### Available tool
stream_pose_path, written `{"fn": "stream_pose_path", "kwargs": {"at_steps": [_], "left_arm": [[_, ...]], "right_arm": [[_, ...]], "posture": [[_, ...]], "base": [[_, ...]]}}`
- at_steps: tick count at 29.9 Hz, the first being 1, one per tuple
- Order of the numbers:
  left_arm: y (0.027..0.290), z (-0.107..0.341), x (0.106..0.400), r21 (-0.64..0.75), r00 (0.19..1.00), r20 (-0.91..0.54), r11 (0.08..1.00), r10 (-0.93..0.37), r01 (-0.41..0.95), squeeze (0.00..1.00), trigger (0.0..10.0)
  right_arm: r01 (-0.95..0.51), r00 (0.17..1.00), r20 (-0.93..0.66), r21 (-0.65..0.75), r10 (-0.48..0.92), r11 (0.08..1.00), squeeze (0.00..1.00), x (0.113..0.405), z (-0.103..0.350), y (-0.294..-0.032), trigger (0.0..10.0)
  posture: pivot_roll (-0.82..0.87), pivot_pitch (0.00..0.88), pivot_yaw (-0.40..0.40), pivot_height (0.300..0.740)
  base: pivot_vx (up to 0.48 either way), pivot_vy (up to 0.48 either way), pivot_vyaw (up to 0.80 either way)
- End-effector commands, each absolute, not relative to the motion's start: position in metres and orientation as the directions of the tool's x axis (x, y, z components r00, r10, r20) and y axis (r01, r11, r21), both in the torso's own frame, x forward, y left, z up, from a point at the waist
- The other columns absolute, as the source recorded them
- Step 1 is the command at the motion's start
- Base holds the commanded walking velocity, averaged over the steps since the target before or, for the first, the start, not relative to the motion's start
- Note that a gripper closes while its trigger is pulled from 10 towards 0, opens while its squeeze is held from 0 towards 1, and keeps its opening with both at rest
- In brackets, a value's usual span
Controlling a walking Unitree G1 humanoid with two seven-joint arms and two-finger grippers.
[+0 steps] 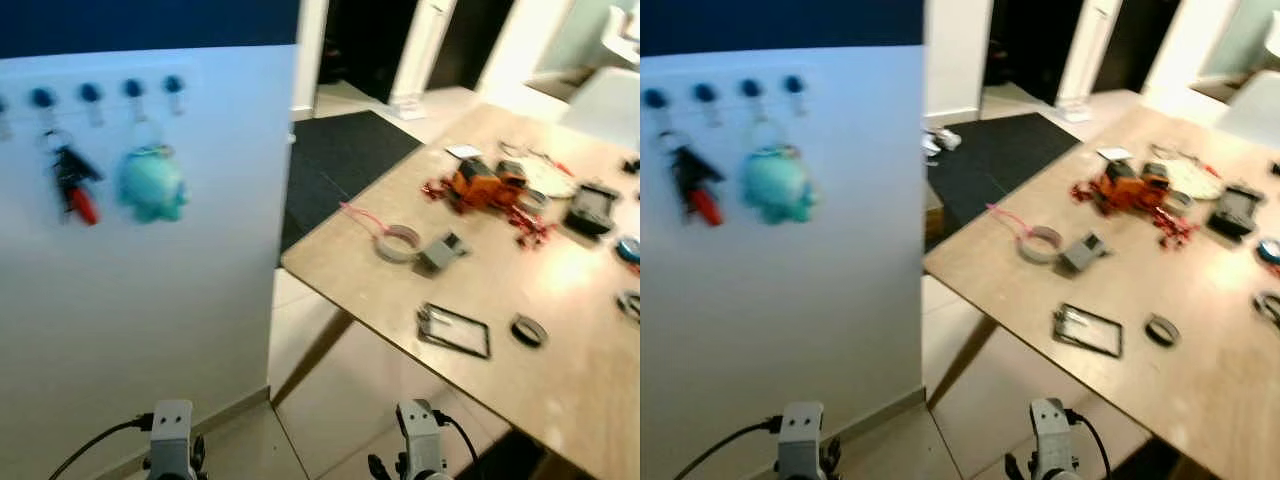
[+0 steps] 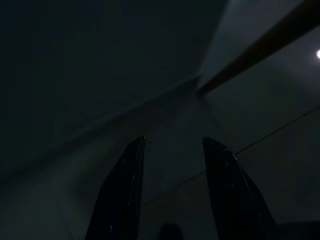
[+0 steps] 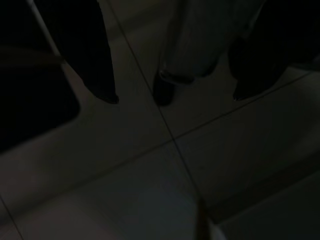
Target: Hang keys on a hook
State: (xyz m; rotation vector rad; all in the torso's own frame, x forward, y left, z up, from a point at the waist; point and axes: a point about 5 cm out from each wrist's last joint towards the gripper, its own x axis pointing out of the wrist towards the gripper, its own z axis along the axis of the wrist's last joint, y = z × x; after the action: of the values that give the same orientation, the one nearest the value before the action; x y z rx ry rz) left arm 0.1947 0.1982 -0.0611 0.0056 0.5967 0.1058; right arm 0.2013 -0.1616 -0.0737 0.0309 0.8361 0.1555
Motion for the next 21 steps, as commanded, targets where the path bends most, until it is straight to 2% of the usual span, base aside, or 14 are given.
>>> {"fn": "stream_pose_path", "kwargs": {"at_steps": [1, 5, 21], "left_arm": [[0.1954, -0.0607, 0.1933, 0.026, 0.833, -0.548, 0.997, 0.073, -0.071, 0.0, 10.0], [0.1935, -0.0616, 0.1911, 0.032, 0.834, -0.551, 0.999, 0.04, -0.027, 0.0, 10.0], [0.1977, -0.0612, 0.1878, 0.047, 0.843, -0.537, 0.999, 0.038, -0.015, 0.0, 10.0]], "right_arm": [[-0.125, 0.654, -0.744, 0.074, 0.138, 0.989, 0.0, 0.1993, -0.0746, -0.1667, 10.0], [-0.13, 0.651, -0.746, 0.07, 0.139, 0.989, 0.0, 0.1986, -0.075, -0.1672, 10.0], [-0.139, 0.645, -0.751, 0.064, 0.14, 0.988, 0.0, 0.1961, -0.0764, -0.1661, 10.0]], "posture": [[0.09, 0.038, -0.06, 0.74], [0.09, 0.038, -0.058, 0.74], [0.09, 0.04, -0.055, 0.74]], "base": [[0.0, 0.0, -0.8], [0.0, 0.0, -0.8], [0.0, 0.0, -0.8]]}}
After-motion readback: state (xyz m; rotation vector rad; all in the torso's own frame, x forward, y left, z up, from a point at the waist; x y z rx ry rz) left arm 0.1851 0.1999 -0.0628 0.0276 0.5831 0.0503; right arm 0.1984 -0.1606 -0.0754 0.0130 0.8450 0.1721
